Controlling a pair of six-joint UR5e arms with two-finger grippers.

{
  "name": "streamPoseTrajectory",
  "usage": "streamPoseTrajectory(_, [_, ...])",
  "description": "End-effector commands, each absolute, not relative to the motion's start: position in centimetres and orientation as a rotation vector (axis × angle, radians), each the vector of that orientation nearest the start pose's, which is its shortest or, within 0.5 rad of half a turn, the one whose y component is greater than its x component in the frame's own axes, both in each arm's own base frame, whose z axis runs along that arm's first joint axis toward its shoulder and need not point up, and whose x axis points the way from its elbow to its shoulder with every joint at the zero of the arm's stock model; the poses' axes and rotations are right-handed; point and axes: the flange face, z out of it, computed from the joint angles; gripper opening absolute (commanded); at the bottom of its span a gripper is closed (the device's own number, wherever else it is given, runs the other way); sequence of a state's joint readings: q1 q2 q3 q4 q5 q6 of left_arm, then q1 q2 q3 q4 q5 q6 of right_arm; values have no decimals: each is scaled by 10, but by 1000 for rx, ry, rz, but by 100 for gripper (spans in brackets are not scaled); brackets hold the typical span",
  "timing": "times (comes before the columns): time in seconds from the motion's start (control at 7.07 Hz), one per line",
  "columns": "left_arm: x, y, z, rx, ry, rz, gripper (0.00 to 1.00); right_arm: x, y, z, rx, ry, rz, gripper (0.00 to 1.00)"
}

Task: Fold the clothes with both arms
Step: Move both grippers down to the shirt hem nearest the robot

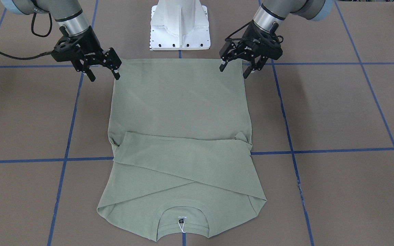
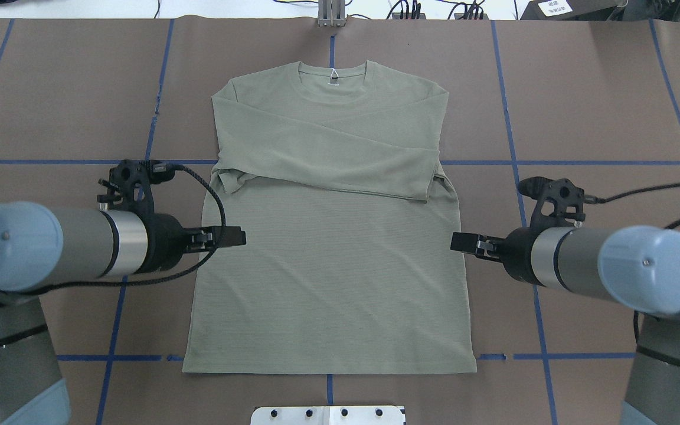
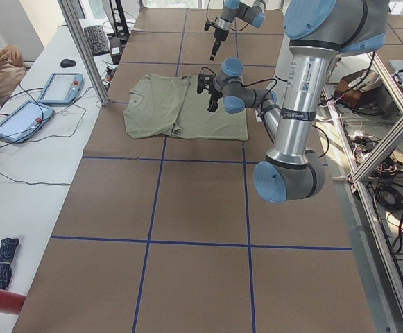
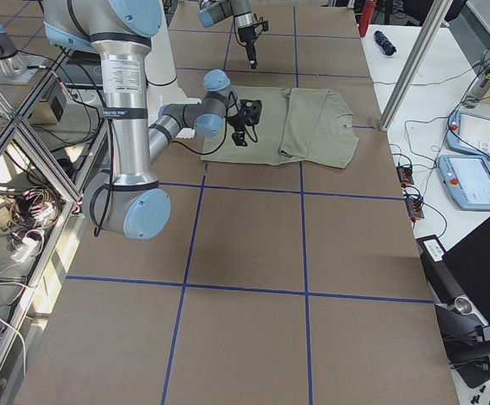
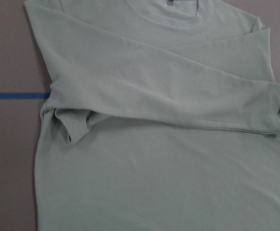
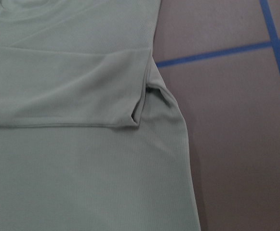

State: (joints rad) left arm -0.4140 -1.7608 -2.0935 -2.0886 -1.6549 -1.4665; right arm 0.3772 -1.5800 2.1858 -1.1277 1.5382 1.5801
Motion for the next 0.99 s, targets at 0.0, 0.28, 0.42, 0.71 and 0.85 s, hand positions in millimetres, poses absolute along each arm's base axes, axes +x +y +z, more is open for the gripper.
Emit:
streamPoseTrajectory(0.0, [442,-249,296,116,1205,-418,65,-367,-232,353,170,-1063,536,92])
streamPoseTrajectory(0.28, [458,-201,327,83,1173,-487,65,-380,-211,352,161,-1080,604,94])
streamPoseTrajectory(0.42, [451,-194,345,96,1161,-485,65,-380,-210,352,164,-1081,603,96])
streamPoseTrajectory(0.71, [445,-181,369,94,1118,-457,65,-381,-211,352,175,-1082,616,96])
streamPoseTrajectory(0.85, [446,-173,376,88,1103,-441,66,-381,-211,352,176,-1082,616,96])
